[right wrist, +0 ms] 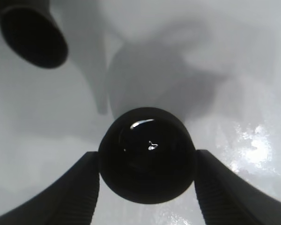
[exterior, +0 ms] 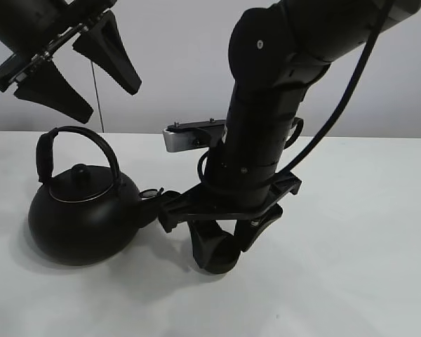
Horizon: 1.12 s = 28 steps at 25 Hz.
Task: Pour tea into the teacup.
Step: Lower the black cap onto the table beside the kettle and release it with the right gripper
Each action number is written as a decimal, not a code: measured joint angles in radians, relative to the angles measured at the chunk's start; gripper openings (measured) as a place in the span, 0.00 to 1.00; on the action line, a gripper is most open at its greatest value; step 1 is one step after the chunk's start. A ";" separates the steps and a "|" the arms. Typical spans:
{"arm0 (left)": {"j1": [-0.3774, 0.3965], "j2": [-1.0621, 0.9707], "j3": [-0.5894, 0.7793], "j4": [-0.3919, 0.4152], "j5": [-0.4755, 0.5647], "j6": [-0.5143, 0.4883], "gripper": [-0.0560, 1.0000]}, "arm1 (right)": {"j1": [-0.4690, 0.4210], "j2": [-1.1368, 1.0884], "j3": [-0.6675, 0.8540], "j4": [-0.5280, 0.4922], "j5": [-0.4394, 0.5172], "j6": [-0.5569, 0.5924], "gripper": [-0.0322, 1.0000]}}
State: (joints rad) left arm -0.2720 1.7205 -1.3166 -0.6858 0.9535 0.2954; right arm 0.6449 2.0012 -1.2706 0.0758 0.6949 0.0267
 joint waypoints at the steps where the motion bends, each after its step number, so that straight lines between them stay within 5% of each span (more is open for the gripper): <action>1: 0.000 0.000 0.000 0.000 0.000 0.000 0.56 | 0.000 0.006 0.000 -0.001 -0.001 0.000 0.42; 28: 0.000 0.000 0.000 0.000 0.000 0.000 0.56 | 0.000 0.022 0.000 -0.038 -0.043 0.000 0.47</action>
State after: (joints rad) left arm -0.2720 1.7205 -1.3166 -0.6858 0.9535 0.2954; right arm 0.6449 2.0235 -1.2706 0.0375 0.6521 0.0267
